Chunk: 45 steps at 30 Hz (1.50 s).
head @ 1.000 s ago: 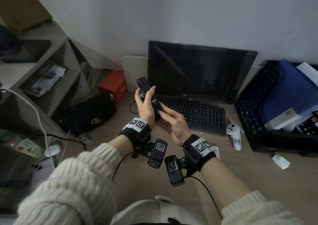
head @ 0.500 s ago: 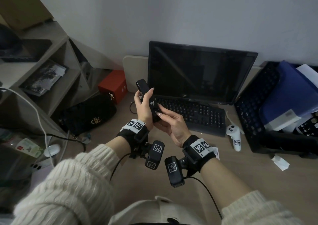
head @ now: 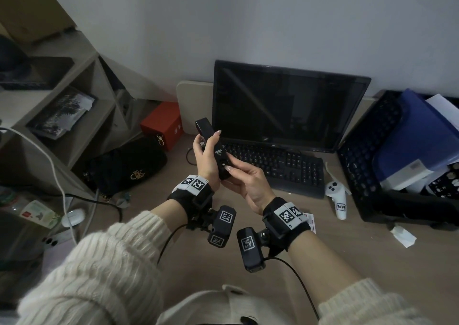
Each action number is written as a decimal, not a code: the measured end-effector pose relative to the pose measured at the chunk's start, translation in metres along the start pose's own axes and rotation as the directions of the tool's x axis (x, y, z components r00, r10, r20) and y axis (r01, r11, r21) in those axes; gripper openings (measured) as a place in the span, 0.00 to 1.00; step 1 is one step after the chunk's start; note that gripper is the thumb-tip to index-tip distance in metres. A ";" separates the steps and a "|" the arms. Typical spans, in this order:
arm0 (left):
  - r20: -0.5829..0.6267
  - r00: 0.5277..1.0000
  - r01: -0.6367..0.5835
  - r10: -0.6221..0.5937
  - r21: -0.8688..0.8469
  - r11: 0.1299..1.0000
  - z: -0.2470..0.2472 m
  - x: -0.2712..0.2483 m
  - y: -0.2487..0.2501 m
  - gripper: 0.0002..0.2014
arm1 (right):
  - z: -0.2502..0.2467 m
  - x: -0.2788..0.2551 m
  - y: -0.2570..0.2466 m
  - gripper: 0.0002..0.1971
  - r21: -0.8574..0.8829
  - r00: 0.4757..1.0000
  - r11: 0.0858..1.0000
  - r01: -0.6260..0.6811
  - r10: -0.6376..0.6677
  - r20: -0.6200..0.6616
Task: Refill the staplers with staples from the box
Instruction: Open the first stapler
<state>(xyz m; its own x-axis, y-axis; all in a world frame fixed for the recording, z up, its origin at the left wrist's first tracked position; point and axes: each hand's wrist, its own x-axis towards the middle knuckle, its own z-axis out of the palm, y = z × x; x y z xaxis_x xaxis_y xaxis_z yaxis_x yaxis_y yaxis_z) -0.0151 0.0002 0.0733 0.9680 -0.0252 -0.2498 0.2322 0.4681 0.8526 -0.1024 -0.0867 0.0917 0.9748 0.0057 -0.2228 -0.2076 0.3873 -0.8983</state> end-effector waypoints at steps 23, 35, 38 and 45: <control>0.099 0.995 -0.006 0.008 -0.016 1.000 -0.007 0.005 -0.001 0.29 | -0.003 0.000 -0.006 0.18 -0.123 0.999 0.992 -0.021 0.017 -0.036; 0.287 0.935 0.033 -0.209 0.516 0.856 -0.023 -0.001 -0.009 0.49 | -0.028 0.017 -0.012 0.15 -0.331 0.898 0.938 -0.105 -0.054 -0.437; 0.391 0.822 0.141 -0.415 0.566 0.812 -0.025 -0.005 0.001 0.44 | -0.035 0.025 -0.012 0.16 -0.411 0.882 0.903 -0.128 -0.086 -0.464; 0.544 0.610 0.207 -0.576 0.593 0.778 -0.022 -0.022 0.004 0.55 | -0.032 0.025 -0.007 0.19 -0.273 0.927 0.921 -0.278 0.183 -0.328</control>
<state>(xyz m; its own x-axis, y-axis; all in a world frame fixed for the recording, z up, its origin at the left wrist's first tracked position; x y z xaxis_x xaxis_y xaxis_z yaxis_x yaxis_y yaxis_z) -0.0378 0.0225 0.0723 0.5083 -0.7656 -0.3942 0.4379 -0.1643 0.8839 -0.0793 -0.1186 0.0800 0.8391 -0.2262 -0.4948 -0.4844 0.1034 -0.8687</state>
